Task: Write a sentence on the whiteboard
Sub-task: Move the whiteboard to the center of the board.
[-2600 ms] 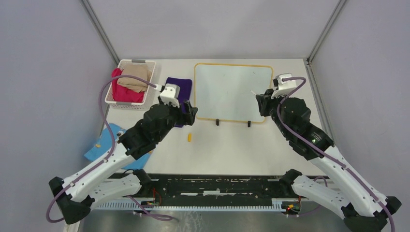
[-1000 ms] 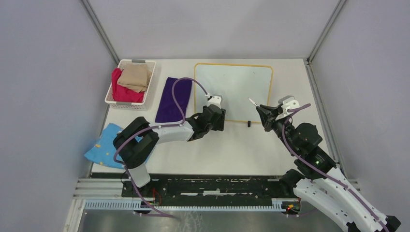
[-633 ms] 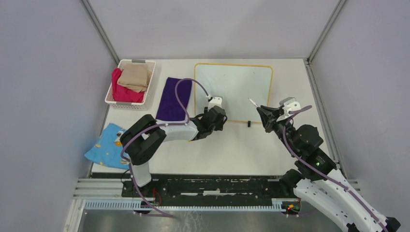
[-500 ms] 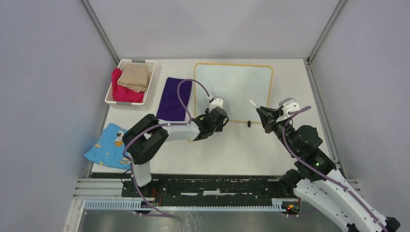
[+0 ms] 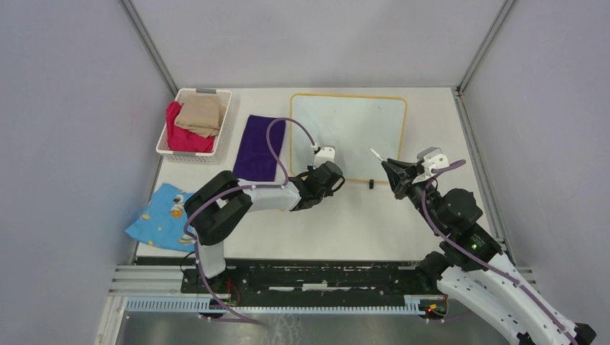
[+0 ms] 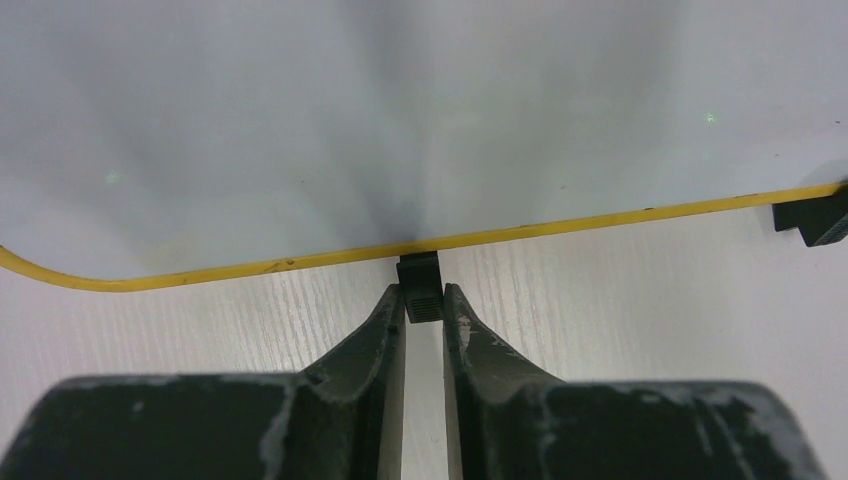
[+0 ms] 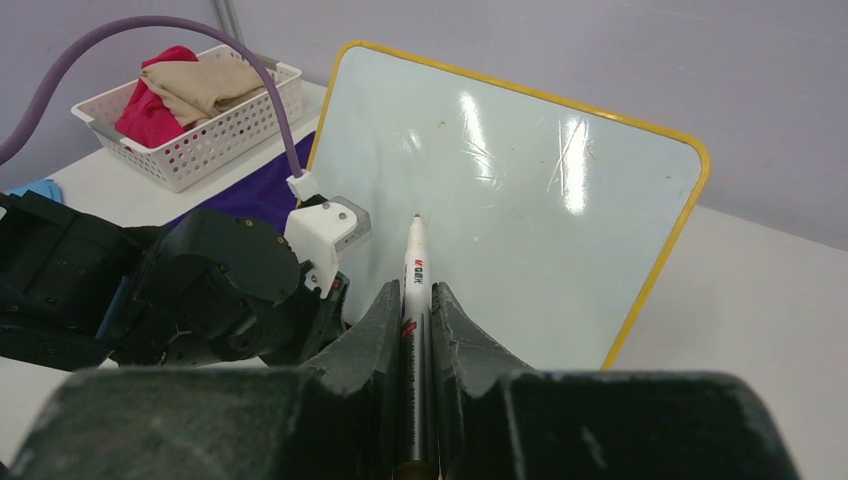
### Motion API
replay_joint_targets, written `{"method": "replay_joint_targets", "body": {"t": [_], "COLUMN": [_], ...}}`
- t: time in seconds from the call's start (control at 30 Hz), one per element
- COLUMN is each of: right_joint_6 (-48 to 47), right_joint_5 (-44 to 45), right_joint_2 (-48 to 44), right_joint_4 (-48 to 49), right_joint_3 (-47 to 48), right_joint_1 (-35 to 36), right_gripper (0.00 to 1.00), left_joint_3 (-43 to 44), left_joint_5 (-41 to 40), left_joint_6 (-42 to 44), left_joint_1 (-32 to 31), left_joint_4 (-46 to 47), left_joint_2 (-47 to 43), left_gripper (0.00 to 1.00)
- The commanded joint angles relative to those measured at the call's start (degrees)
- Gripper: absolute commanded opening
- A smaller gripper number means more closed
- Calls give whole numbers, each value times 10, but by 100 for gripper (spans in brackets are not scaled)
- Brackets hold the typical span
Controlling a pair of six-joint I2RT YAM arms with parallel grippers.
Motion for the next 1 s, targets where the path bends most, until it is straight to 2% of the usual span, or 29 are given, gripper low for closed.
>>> {"method": "replay_joint_targets", "body": {"t": [0.0, 0.3, 0.7, 0.8, 0.9, 0.97], "right_joint_6": [6, 28, 60, 62, 64, 65], "right_joint_5": [7, 4, 4, 4, 5, 8], "right_joint_2": [-10, -19, -33, -32, -32, -32], "right_joint_4": [22, 5, -11, -11, -13, -14], "right_joint_3": [-2, 1, -1, -2, -1, -1], "right_joint_1": [2, 2, 2, 2, 2, 3], "right_gripper": [0, 0, 0, 0, 0, 0], "left_joint_3": [20, 3, 17, 10, 2, -4], "left_joint_5": [-27, -54, -85, -84, -84, -84], "left_joint_6": [-42, -116, -187, -192, -193, -193], "left_joint_1": [-15, -45, -105, -106, -107, -107], "left_joint_4": [-12, -46, -88, -91, -92, -92], "left_joint_2": [11, -3, 0, -5, -12, -20], "left_gripper": [10, 2, 3, 9, 22, 34]}}
